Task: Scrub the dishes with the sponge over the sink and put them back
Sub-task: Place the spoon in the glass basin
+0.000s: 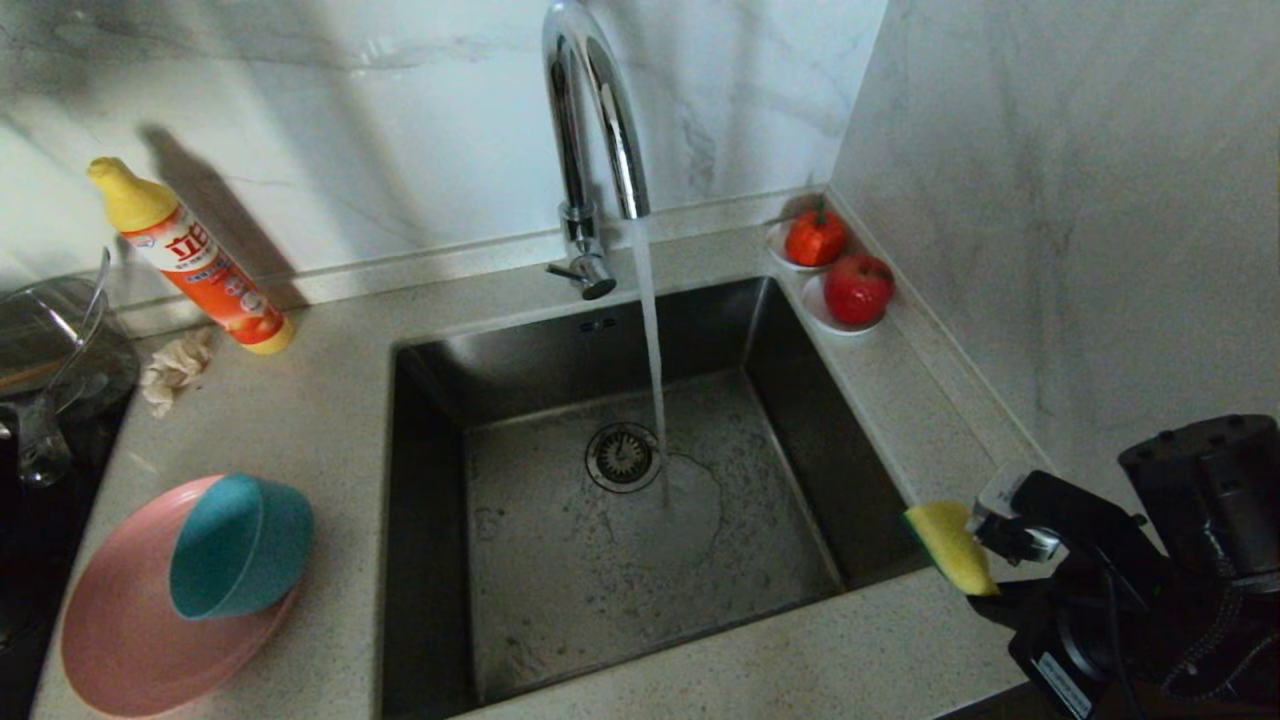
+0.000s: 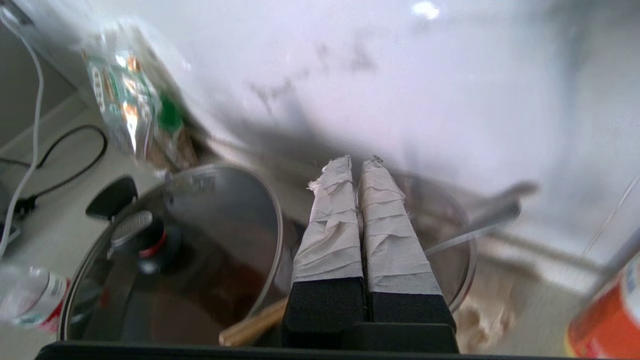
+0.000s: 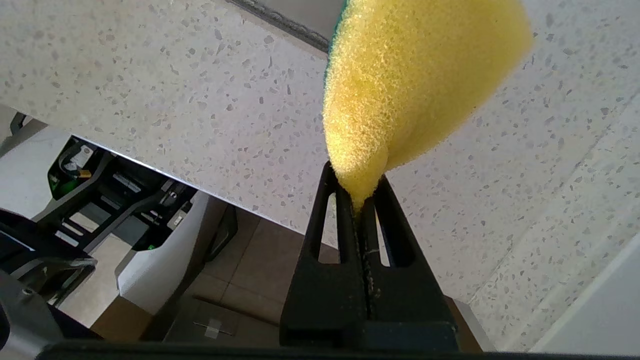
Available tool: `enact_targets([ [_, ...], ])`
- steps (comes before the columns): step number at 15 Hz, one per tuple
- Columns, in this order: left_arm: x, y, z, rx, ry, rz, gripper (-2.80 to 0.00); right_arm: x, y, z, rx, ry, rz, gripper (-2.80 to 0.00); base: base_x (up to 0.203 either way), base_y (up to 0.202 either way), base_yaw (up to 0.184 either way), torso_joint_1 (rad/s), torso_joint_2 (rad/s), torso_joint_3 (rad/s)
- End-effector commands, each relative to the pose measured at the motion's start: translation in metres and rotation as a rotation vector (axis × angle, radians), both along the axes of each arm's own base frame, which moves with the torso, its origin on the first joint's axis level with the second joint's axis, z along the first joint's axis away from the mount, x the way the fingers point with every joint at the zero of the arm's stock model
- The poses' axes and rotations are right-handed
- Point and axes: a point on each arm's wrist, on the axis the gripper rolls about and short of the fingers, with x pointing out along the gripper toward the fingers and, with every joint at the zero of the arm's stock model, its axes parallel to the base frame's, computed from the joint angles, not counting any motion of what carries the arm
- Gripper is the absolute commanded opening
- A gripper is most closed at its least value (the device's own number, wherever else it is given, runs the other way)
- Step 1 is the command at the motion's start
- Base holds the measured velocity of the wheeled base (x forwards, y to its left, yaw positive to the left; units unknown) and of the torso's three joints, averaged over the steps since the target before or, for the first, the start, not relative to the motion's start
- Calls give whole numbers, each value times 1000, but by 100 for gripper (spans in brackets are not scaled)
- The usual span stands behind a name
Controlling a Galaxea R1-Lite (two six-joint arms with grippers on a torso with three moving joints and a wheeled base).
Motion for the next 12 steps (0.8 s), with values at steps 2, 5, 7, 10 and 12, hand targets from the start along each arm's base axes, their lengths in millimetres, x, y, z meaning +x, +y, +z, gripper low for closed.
enact_targets([
  [2,3,2,19,34,-66,11,-280,4,2,0,12,-35,2,-280,0,0,0,0,0,0],
  [5,14,9,24,63,-100,12,-280,5,2,-1,11,-32,3,-280,0,0,0,0,0,0],
  [7,26,16,29,112,-144,20,-280,5,2,-1,11,-32,3,-280,0,0,0,0,0,0],
  [10,40,25,22,161,-121,32,-280,6,3,-3,8,-27,4,-280,0,0,0,0,0,0],
  [12,49,32,16,185,-98,44,-280,6,4,-3,8,-26,4,-280,0,0,0,0,0,0],
])
